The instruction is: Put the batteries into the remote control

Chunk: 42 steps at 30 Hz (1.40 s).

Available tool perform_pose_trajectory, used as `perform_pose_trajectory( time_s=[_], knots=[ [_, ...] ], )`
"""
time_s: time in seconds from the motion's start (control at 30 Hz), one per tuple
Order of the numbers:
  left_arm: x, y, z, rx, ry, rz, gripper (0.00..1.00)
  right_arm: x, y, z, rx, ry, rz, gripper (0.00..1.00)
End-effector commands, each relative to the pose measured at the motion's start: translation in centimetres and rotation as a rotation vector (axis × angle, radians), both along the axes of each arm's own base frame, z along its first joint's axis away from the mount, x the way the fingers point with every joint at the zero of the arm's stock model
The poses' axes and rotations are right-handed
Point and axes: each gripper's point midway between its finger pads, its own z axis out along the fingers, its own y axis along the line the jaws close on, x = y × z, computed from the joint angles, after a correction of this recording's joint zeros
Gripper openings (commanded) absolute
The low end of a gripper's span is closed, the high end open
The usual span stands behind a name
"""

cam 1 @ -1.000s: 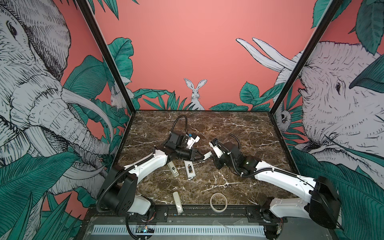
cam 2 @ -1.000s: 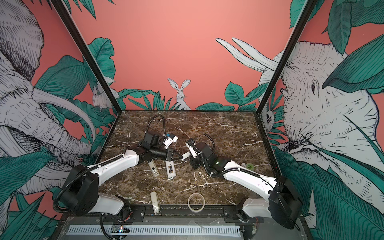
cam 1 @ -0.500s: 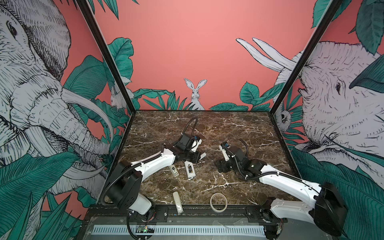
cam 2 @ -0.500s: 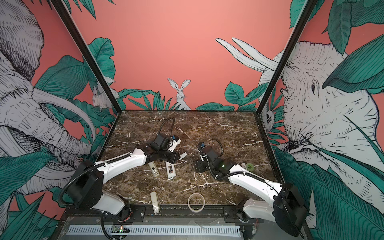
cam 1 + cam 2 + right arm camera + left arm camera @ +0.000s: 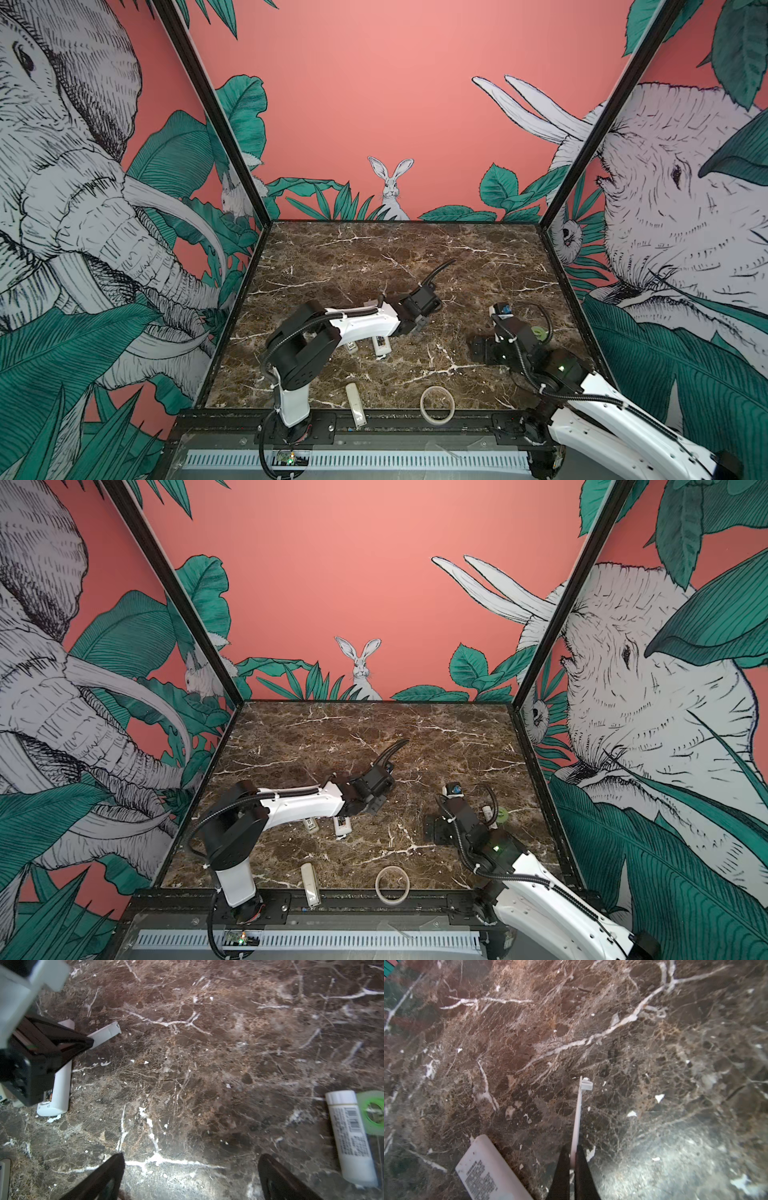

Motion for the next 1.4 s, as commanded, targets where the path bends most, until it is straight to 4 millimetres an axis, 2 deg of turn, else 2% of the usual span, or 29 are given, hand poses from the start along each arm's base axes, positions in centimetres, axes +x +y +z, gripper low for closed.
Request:
perform_pose_trajectory(
  time_s=[0.0, 0.17, 0.37, 0.5, 0.7, 0.87, 0.97, 1.13, 1.3, 1.37],
  knots=[
    [0.6, -0.4, 1.2, 0.153, -0.146, 0.017, 0.0, -1.4, -2.5, -0.8, -0.029, 0.044, -0.1, 0.99],
    [-0.5, -1.9, -0.4, 0.254, -0.177, 0.015, 0.0, -1.7, -3.9, 0.1, 0.001, 0.013, -0.189, 0.99],
    [-2.9, -2.8, -2.6, 0.252, -0.131, -0.008, 0.01, -1.7, -5.3, 2.2, 0.034, -0.064, -0.249, 0.99],
    [-4.8, -3.5, -3.5, 0.223, -0.078, -0.04, 0.14, -1.6, -5.9, 3.2, 0.034, -0.109, -0.266, 1.0],
    [-6.9, -4.6, -3.1, 0.17, -0.05, -0.111, 0.43, -1.3, -5.8, 3.5, 0.013, -0.112, -0.251, 0.99],
    [-8.5, -5.9, -0.5, 0.002, 0.002, -0.228, 0.61, -1.1, -5.6, 3.5, -0.009, -0.109, -0.237, 0.99],
    [-8.9, -5.6, 1.8, -0.061, 0.005, -0.276, 0.67, -0.8, -5.5, 3.6, -0.022, -0.115, -0.235, 0.99],
    [-8.2, -3.2, 4.6, -0.187, 0.077, -0.277, 0.71, -0.3, -4.5, 3.0, -0.042, -0.09, -0.201, 0.99],
    [-7.2, 0.3, 7.7, -0.316, 0.134, -0.241, 0.76, 1.0, -1.5, 0.9, -0.042, -0.012, -0.113, 0.99],
    [-7.0, 1.7, 9.3, -0.34, 0.122, -0.23, 0.85, 1.7, 0.0, 0.0, -0.044, 0.025, -0.077, 0.99]
  ],
)
